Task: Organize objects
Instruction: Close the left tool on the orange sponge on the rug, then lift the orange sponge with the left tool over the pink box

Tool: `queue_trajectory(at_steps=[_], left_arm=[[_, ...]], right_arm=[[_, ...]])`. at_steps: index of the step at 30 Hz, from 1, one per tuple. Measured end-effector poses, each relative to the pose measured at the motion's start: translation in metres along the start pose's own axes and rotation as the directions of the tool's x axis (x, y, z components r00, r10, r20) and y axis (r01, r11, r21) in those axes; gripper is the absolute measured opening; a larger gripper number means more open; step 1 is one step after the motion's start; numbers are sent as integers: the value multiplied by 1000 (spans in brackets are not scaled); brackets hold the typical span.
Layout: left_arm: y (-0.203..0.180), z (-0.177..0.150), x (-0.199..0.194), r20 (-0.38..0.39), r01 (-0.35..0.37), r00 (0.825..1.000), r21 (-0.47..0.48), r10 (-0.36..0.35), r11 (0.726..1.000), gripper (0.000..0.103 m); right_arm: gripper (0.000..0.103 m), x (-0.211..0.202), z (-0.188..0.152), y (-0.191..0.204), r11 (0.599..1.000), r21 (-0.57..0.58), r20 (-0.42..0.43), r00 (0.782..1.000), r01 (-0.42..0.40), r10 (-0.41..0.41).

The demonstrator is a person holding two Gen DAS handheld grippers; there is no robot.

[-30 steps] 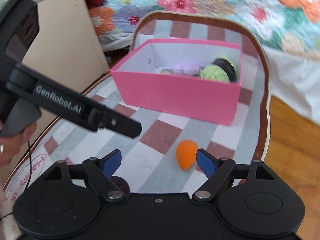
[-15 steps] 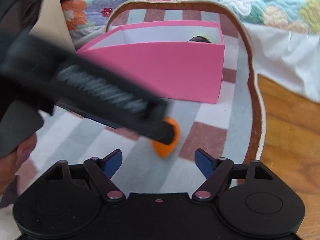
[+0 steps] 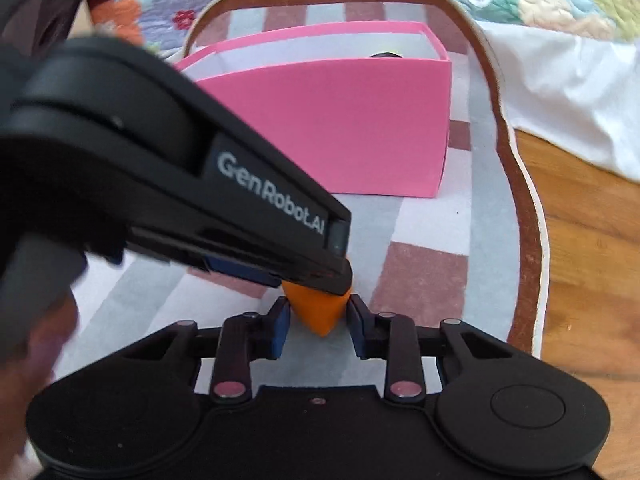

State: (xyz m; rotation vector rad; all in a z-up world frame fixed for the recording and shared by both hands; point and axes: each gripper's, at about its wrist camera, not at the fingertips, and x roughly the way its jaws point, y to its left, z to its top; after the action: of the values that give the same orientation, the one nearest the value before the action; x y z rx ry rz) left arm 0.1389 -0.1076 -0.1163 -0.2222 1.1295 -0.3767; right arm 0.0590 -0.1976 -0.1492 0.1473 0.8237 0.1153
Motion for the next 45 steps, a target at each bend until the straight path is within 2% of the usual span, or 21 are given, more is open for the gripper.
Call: queue_trajectory(at_steps=[3, 6, 15, 23, 28, 34, 40, 45], left_arm=[[3, -2, -3, -11, 5, 1000, -18, -5, 1000, 32], [0, -5, -9, -22, -20, 1000, -12, 20, 1000, 32], [-6, -14, -31, -18, -92, 996, 41, 93, 995, 32], [-6, -15, -63, -23, -48, 999, 44, 49, 998, 32], [-12, -3, -97, 21, -1, 1000, 56, 0, 998, 32], [-25, 13, -143, 112, 32, 993, 93, -42, 995, 32], [-38, 40, -187, 222, 29, 974, 114, -54, 993, 31], [-40, 78, -216, 277, 68, 956, 120, -99, 990, 31]], right_arm=[[34, -1, 0, 2, 999, 39, -6, 1000, 13, -13], [34, -7, 1, 6, 998, 60, -29, 1000, 0, 2], [34, -20, 6, 26, 999, 26, -64, 998, -20, 22], [34, -42, 17, 37, 998, 28, -84, 995, -49, 52], [35, -68, 37, 41, 998, 8, -44, 997, -61, 62], [35, -102, 66, 45, 997, -20, 39, 997, -68, 69], [36, -130, 108, 50, 994, -76, 94, 992, -81, 88], [37, -149, 158, 47, 988, -123, 132, 985, -95, 112]])
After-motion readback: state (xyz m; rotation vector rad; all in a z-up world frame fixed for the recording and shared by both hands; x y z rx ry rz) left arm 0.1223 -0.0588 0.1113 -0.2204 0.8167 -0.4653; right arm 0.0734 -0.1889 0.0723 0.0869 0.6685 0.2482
